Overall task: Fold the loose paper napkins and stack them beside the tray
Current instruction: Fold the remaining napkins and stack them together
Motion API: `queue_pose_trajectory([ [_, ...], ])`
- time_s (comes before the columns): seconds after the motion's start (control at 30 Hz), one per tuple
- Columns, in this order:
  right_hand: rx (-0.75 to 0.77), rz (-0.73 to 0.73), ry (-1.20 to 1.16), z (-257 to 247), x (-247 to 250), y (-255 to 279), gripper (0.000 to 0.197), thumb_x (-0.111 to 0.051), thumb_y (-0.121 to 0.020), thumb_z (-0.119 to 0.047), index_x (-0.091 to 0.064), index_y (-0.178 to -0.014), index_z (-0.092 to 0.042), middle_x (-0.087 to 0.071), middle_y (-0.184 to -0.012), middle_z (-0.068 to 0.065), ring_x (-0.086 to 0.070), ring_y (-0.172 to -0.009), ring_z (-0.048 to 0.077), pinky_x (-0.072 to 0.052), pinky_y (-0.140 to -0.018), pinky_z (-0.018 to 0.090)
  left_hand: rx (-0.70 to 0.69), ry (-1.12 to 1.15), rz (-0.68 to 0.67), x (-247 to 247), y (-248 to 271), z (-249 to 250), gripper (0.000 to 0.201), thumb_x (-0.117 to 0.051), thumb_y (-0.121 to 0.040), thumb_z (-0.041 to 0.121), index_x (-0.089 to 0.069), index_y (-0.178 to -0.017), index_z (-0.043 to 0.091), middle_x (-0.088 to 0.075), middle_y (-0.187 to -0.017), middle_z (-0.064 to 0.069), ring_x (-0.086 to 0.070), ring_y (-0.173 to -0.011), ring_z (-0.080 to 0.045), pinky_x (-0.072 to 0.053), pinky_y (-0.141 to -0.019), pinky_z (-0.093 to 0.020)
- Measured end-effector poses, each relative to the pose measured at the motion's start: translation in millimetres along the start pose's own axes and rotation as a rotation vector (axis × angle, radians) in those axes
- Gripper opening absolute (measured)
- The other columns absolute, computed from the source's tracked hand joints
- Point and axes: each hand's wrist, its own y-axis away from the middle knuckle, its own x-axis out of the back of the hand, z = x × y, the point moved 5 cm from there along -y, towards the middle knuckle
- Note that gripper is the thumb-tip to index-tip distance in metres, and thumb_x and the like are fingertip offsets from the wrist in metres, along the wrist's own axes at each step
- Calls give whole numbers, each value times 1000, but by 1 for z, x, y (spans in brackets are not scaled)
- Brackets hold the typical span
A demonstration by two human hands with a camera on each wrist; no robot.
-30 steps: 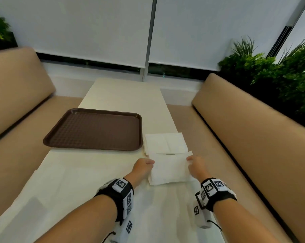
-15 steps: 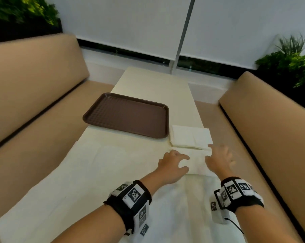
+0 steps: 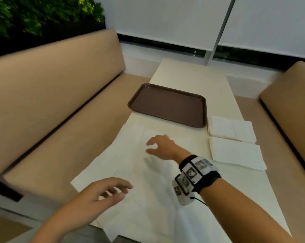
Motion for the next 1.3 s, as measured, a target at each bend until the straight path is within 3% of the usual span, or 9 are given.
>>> queue_pose_trajectory([
  [0.17,13,-29,93,-72,-53,-30,68,-52,-88,-58,-42,-136,-12,-43,-136,11,-36,-128,30,-34,-101,46,56,78,260,45,47,-49,60,-64,-54,81,-70,-100,43,-70,-97,7,-64,-87,-13,-48,-81,-20],
  [0.3,-122,63,137,-82,-65,-44,76,-62,-81,-58,-37,-133,-8,-40,-132,11,-36,-125,29,-35,-98,42,89,160,337,57,66,-60,22,-64,-76,55,-71,-94,44,-72,-94,6,-65,-89,-11,-47,-80,-13],
  [0.4,-191,42,103,-80,-67,-53,78,-68,-77,-54,-37,-130,-6,-45,-127,10,-40,-122,28,-36,-97,41,110,176,363,63,73,-68,23,-65,-75,56,-71,-94,45,-72,-96,6,-65,-89,-10,-46,-79,-12],
  [0.57,-168,27,-3,-81,-65,-55,61,-75,-76,-42,-46,-119,-9,-57,-117,7,-49,-114,28,-36,-97,42,99,155,367,68,79,-73,74,-62,-38,89,-71,-95,43,-72,-96,9,-67,-85,-7,-47,-75,-6],
  [0.7,-109,82,-257,-77,-55,-57,17,-68,-85,-34,-63,-88,-18,-61,-93,2,-54,-97,26,-37,-85,37,73,178,423,75,76,-75,47,-71,-58,73,-72,-93,42,-72,-92,7,-66,-84,-11,-47,-75,-5],
  [0.77,-47,112,-369,-75,-44,-54,31,-68,-86,-28,-53,-60,-20,-53,-70,-1,-50,-80,24,-38,-74,34,66,188,435,79,72,-72,28,-71,-69,60,-71,-92,45,-72,-91,9,-66,-86,-11,-47,-74,-5],
  [0.87,26,143,-433,-72,-28,-48,14,-70,-84,-26,-70,-81,-13,-67,-87,6,-59,-85,24,-50,-84,39,33,141,441,86,65,-70,59,-65,-48,81,-70,-95,45,-72,-93,11,-66,-85,-5,-48,-76,-7],
  [1.1,129,218,-389,-60,-5,-35,9,-71,-82,-28,-71,-88,-22,-69,-99,-2,-59,-102,17,-40,-98,49,-4,79,489,93,37,-40,43,-64,-56,66,-66,-97,52,-64,-100,25,-56,-98,2,-40,-82,-5],
  [1.3,370,183,-444,-74,33,2,12,-71,-83,-13,-74,-94,-8,-67,-87,-1,-57,-79,12,-42,-71,9,-7,-82,438,85,-22,7,92,-85,-55,55,-35,-132,52,-43,-134,24,-35,-128,8,-30,-98,-20],
])
